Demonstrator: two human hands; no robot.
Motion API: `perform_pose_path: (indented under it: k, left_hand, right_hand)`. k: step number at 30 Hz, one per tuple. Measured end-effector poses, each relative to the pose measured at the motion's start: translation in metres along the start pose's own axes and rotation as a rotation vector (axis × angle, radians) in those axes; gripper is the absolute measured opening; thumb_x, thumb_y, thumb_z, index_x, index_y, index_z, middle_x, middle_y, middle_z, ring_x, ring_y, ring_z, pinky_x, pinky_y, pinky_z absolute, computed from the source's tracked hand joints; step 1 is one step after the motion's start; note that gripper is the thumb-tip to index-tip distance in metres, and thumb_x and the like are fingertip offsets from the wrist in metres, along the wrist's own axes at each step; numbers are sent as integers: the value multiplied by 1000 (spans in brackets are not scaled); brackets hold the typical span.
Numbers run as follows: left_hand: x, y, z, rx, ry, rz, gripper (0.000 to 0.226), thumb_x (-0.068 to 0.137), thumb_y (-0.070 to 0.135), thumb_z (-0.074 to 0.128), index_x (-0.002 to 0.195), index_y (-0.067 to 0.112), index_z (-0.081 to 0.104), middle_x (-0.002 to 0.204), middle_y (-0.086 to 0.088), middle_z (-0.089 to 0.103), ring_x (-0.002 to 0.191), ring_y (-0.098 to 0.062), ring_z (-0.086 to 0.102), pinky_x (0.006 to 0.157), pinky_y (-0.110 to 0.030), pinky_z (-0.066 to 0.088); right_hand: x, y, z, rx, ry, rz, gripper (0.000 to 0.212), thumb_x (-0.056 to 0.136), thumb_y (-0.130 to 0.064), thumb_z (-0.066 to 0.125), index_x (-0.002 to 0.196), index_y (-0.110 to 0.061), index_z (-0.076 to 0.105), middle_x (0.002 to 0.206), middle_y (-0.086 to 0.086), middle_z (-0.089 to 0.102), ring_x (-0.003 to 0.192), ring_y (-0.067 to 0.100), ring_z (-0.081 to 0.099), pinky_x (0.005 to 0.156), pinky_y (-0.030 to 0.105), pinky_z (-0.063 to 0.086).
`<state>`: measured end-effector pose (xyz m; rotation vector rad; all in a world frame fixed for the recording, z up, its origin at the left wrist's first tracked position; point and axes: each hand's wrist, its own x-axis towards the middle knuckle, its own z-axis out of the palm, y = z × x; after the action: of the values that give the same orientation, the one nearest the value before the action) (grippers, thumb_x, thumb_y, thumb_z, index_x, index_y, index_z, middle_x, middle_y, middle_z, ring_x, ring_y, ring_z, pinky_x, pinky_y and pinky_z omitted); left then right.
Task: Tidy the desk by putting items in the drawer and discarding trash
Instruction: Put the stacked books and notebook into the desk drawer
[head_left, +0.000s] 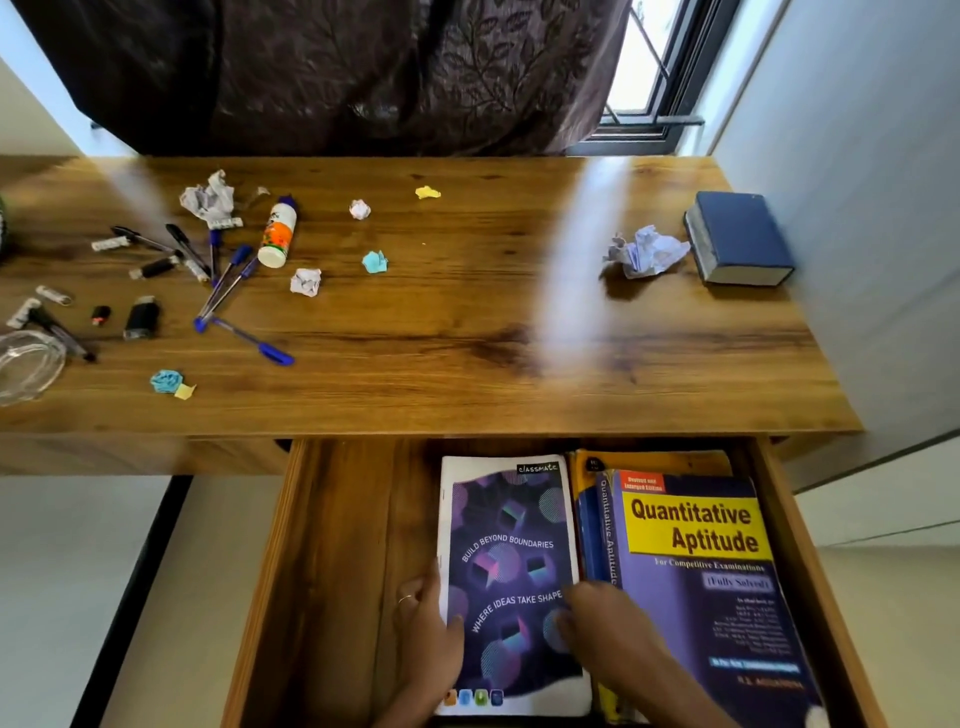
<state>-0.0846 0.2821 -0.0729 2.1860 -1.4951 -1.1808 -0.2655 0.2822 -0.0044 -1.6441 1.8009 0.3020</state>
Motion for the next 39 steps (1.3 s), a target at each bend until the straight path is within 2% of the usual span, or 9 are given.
perform_pose_path:
  k: [5, 9, 13, 18, 21, 25, 30, 33, 39]
  left_hand:
    - [1, -1, 4, 0, 26, 19, 62, 91, 13, 57, 146, 16, 29, 136, -16, 38, 120, -23, 41, 98, -23, 35]
    - [-3, 10, 14, 252, 84, 5, 86, 83, 40, 65, 150, 16, 16, 151, -12, 27, 133, -25, 34, 108, -34, 31]
    - [10, 18, 36, 515, 122, 346, 115, 38, 52, 88, 136, 8, 45, 136, -13, 53, 124, -30, 46, 103, -46, 38]
    - [25, 35, 45, 656, -95, 562, 94, 75, 56, 54, 151, 16, 15, 151, -6, 34, 137, -25, 37, 112, -38, 5]
    - [32, 28, 54, 643, -101, 549, 81, 85, 59, 37, 150, 17, 16, 157, -4, 18, 145, -20, 8, 113, -36, 3]
    - [40, 16, 60, 626, -26, 612, 74, 92, 61, 24, 151, 18, 12, 159, -1, 7, 144, -17, 8, 114, -34, 6]
    - [51, 11, 66, 647, 15, 660, 77, 91, 65, 18, 151, 18, 8, 160, -1, 1, 145, -18, 4, 115, -36, 5]
    - [57, 9, 68, 665, 39, 685, 79, 90, 66, 17, 151, 17, 7, 160, -3, -1, 147, -19, -2, 115, -37, 1]
    - [67, 12, 67, 682, 76, 719, 79, 90, 66, 15, 151, 17, 3, 160, -3, -4, 147, -19, -3, 116, -37, 0]
  right_hand:
    - [20, 7, 4, -232, 119, -153, 63, 87, -32, 59, 142, -17, 34, 154, 11, 22, 143, 32, 18, 113, 45, 24]
    - [37, 24, 34, -364, 133, -173, 104, 18, -34, 90, 116, -13, 63, 120, 16, 64, 113, 34, 59, 107, 56, 22]
    - [40, 27, 41, -373, 95, -176, 101, 20, -36, 90, 114, -11, 66, 120, 17, 64, 110, 32, 62, 112, 48, -4]
    - [28, 25, -5, -184, -21, -319, 66, 90, -39, 53, 146, -21, 24, 158, 6, 3, 146, 24, -7, 116, 40, -6]
    - [25, 37, -35, 7, 84, -346, 51, 92, -41, 50, 140, -31, 36, 154, -4, 22, 145, 18, 4, 117, 36, 8]
    - [25, 62, -94, 328, 349, -359, 27, 92, -24, 54, 118, -31, 57, 115, -16, 53, 117, 5, 44, 98, 24, 40]
    - [59, 107, -170, 512, 778, -220, 18, 87, -10, 56, 100, -22, 62, 99, -4, 63, 98, 17, 57, 86, 34, 47]
    - [107, 138, -216, 485, 912, 12, 30, 86, -20, 59, 115, -14, 57, 117, 9, 58, 112, 29, 50, 98, 46, 41]
    - [194, 175, -281, 442, 892, 383, 96, 66, -58, 72, 137, -12, 28, 142, 16, 30, 130, 34, 32, 104, 48, 32]
